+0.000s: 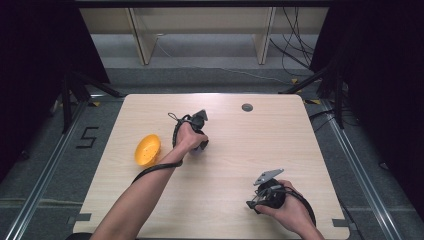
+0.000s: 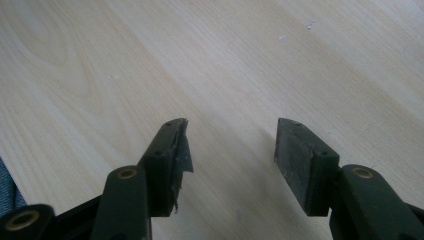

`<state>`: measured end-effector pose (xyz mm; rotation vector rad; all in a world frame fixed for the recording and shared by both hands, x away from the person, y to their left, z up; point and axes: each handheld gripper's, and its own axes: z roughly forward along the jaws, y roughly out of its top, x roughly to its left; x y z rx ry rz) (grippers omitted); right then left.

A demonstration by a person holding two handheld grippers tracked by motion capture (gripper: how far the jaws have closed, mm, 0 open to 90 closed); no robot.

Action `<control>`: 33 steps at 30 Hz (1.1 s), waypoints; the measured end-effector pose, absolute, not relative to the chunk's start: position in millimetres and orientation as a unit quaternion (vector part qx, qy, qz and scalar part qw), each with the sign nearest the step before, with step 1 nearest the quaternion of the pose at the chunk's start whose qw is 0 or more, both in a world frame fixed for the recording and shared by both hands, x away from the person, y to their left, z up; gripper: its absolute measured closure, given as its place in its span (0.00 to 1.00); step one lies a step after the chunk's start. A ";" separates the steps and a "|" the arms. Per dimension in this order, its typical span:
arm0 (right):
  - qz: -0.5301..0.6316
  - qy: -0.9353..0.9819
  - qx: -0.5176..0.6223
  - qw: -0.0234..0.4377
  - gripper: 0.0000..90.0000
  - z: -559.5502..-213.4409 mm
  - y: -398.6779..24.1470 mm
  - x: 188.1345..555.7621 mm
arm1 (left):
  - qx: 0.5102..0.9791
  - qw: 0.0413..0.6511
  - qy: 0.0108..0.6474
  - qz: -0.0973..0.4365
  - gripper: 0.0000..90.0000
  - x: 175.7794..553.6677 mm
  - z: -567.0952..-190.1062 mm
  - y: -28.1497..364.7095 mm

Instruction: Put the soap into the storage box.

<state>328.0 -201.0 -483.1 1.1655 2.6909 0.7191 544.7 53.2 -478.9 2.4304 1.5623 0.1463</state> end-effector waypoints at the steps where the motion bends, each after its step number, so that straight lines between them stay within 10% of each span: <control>1: 0.237 0.889 0.386 0.061 0.52 -483.0 -200.9 327.8 | 0.832 0.127 0.537 0.050 0.54 544.0 -479.0 52.9; 33: 0.269 0.883 0.379 0.074 0.51 -477.6 -203.8 328.7 | 0.834 0.223 0.499 0.071 0.54 516.3 -451.3 76.8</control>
